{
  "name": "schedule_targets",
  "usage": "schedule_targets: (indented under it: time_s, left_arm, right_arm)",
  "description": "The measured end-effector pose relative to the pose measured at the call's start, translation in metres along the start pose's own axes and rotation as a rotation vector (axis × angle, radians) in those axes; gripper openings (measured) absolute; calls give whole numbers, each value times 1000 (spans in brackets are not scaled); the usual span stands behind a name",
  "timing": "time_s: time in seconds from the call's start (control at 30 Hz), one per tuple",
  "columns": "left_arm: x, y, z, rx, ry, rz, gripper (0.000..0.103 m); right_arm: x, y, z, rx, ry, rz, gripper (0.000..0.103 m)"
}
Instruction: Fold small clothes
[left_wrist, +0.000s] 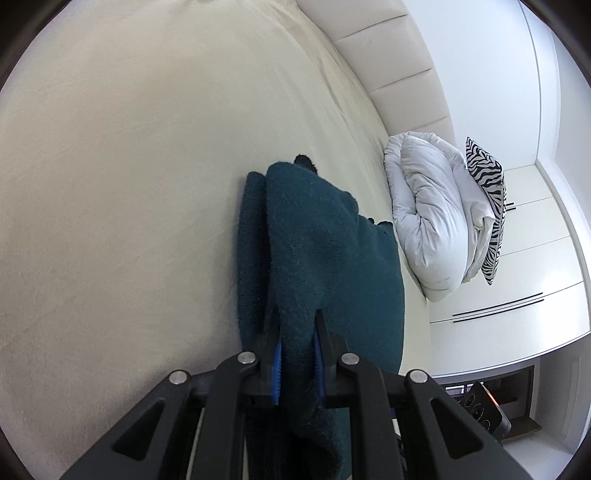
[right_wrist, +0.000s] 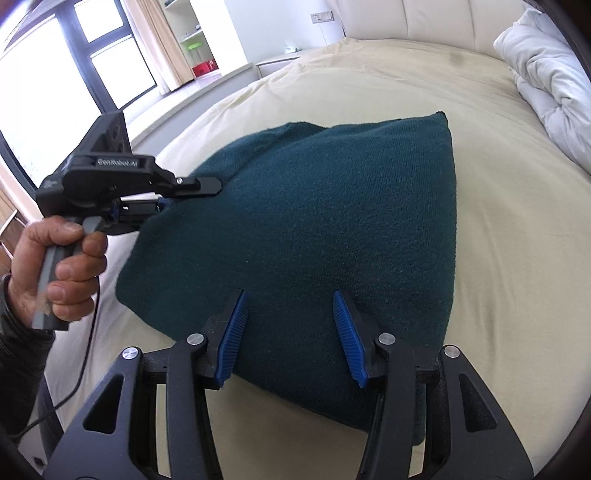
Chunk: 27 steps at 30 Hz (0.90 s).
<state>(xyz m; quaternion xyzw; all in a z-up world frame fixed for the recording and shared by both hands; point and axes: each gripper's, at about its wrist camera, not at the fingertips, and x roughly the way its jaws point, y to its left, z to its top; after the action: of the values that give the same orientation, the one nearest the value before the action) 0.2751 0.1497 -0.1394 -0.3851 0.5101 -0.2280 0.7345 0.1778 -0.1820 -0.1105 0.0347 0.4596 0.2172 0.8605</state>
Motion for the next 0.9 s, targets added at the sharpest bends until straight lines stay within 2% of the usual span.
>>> schedule_targets:
  time_s: [0.07,0.1,0.2,0.3,0.37,0.43,0.5,0.53,0.57,0.6,0.67,0.8,0.9]
  left_arm:
    - [-3,3,-3,-12,-16,-10,17]
    - [-9,-2,-5,1,-41,19,18]
    - [-41,-35,-18,120,-175,191,19]
    - [-57,-70,-36,229,-256,211,19]
    - [-48,-97,-53,342,-253,250,19]
    - [-26,-106,-64,413,-212,299,19]
    - [-4,-93,-65,408,-164,350,19]
    - [4,-83,-65,401,-153,384,15]
    - [9,-73,-64,393,-145,404,6]
    - [9,-63,-64,379,-145,393,3]
    - [4,-53,-64,368,-142,354,5]
    - [5,-55,-61,387,-127,362,5]
    - [7,-56,-58,385,-123,358,5]
  right_arm:
    - [15,1,-3,10,28,10,47]
    - [19,1,-1,13,32,14,47]
    - [15,2,-1,40,14,42,47]
    - [2,-11,4,142,-4,153,47]
    - [-9,-21,8,229,-48,250,47]
    - [-12,-36,9,327,-70,351,47]
    - [-3,-49,4,404,-42,430,47]
    - [6,-53,-1,421,-2,443,45]
    - [16,-58,-8,434,45,437,44]
    - [22,-62,-15,447,60,441,41]
    - [18,-68,-22,466,46,484,40]
    - [4,-80,-17,474,63,490,44]
    - [-17,-107,0,554,-26,527,44]
